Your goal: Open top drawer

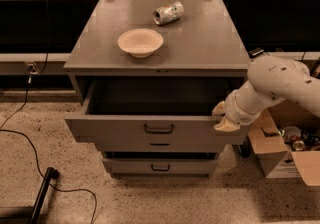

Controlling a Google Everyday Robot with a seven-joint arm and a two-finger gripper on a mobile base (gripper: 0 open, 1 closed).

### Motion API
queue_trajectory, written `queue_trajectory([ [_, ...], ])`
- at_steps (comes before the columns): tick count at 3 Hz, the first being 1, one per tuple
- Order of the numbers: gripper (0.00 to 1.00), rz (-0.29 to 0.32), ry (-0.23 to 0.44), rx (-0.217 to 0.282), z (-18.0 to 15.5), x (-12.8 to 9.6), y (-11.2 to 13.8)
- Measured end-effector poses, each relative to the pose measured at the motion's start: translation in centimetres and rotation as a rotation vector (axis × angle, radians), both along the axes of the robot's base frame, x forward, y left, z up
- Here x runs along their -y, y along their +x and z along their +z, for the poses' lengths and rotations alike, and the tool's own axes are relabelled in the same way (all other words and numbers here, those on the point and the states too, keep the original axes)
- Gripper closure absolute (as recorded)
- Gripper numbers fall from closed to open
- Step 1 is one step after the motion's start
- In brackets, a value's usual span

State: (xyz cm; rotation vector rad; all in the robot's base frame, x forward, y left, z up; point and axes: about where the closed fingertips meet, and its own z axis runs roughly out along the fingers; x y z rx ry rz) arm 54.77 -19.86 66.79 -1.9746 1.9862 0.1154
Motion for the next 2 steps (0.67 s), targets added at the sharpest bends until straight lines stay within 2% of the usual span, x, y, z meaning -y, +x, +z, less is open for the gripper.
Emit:
queue_trajectory([
  [1, 0.59, 0.000, 0.000, 0.000, 0.35, 0.00, 0.00],
  [2, 0.36, 0.000, 0.000, 0.000, 0.57, 0.00, 0.00],
])
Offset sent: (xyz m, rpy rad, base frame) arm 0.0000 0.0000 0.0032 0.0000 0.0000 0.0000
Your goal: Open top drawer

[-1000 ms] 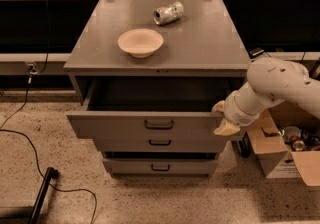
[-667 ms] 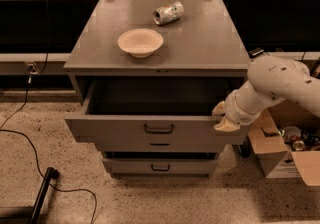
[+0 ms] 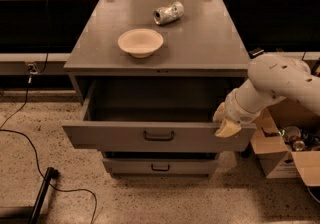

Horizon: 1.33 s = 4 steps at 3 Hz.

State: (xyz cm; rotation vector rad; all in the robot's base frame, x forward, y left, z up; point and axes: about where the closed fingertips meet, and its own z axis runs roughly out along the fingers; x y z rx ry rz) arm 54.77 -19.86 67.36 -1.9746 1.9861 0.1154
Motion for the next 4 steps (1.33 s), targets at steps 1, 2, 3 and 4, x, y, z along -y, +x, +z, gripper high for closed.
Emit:
queue_trajectory([
  [1, 0.13, 0.000, 0.000, 0.000, 0.0, 0.0, 0.0],
  [2, 0.00, 0.002, 0.000, -0.002, -0.1, -0.1, 0.0],
  [3, 0.00, 0.002, 0.000, -0.002, -0.1, -0.1, 0.0],
  [4, 0.00, 0.003, 0.007, 0.003, 2.6, -0.3, 0.0],
])
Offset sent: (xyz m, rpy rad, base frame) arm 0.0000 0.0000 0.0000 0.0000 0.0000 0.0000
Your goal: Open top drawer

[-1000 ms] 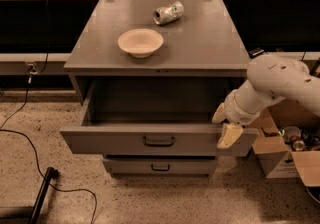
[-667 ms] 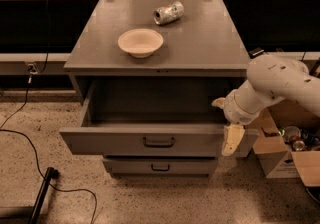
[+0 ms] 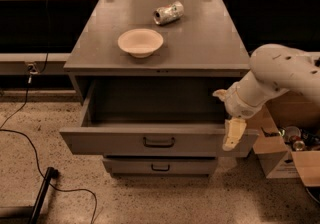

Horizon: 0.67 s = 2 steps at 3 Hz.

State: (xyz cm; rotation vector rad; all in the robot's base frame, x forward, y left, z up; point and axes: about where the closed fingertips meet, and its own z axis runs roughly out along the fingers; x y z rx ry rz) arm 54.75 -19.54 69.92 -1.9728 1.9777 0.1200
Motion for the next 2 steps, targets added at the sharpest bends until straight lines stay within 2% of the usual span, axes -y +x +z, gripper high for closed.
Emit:
queue_trajectory([
  [1, 0.00, 0.031, 0.033, 0.010, 3.7, -0.6, -0.5],
  [2, 0.19, 0.027, 0.063, -0.008, 5.1, -0.6, 0.1],
])
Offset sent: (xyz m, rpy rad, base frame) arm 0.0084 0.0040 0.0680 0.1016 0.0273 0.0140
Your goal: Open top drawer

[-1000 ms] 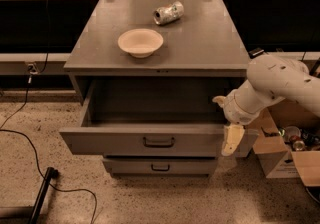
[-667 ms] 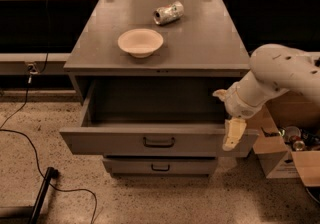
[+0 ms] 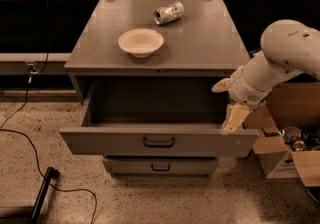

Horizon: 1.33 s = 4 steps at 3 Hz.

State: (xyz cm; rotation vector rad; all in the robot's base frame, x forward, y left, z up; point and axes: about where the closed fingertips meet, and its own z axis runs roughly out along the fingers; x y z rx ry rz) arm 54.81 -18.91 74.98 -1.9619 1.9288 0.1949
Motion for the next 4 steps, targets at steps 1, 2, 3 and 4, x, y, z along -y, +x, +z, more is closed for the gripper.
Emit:
queue_trajectory([
  [1, 0.42, 0.002, -0.001, 0.000, 0.0, -0.1, 0.0],
  [2, 0.65, 0.004, -0.001, -0.002, -0.1, -0.2, -0.1],
  [3, 0.87, 0.007, 0.010, -0.003, -0.8, -0.8, 0.6],
  [4, 1.00, -0.001, 0.024, -0.001, -2.1, -1.5, 1.9],
])
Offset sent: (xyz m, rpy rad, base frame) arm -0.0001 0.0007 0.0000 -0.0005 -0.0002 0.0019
